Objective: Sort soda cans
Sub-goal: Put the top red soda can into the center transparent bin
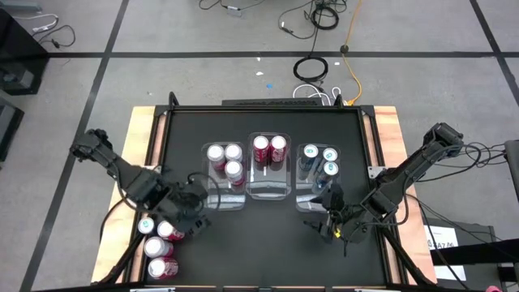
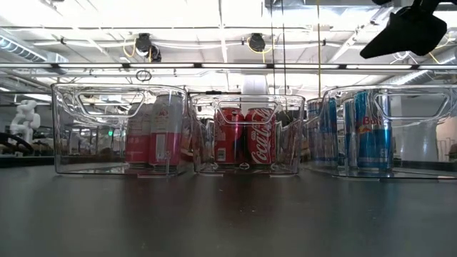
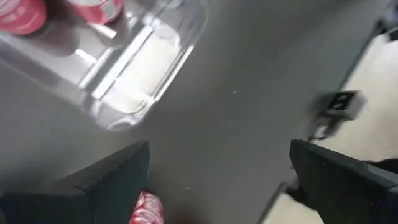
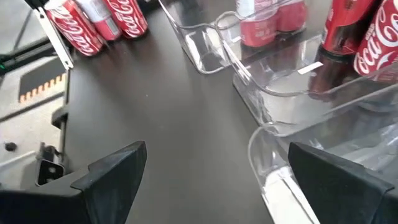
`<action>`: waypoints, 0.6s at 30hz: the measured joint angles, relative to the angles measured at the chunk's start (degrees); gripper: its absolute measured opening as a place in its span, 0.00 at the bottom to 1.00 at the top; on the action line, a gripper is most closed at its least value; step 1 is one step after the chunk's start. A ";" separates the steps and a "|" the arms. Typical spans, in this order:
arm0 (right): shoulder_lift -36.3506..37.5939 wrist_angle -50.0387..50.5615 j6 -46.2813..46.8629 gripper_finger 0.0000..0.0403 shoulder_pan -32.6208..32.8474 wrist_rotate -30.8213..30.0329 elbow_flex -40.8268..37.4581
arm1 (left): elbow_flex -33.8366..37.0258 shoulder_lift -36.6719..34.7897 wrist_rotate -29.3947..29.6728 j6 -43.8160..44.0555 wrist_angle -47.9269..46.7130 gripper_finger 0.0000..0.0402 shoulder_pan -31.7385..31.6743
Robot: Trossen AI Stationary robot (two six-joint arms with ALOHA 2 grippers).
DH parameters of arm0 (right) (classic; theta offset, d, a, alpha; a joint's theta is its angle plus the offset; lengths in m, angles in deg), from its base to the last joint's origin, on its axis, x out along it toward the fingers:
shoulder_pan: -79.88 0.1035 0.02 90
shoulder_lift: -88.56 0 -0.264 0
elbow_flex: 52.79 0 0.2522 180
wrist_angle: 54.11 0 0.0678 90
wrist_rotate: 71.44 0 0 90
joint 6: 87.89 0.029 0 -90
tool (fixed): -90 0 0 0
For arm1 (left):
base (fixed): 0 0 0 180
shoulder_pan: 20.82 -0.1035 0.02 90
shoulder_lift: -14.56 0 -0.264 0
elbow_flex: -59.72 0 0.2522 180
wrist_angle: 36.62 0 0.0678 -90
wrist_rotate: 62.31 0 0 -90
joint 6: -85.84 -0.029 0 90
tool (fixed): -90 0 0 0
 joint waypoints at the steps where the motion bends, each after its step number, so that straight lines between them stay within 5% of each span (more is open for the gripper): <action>1: 0.00 0.46 0.02 0.95 0.00 0.00 0.00 | 0.03 0.64 0.00 0.30 -0.37 0.98 0.36; 18: 0.00 1.69 1.83 0.95 0.00 0.28 0.00 | 0.05 6.67 1.07 10.54 -1.94 0.98 9.10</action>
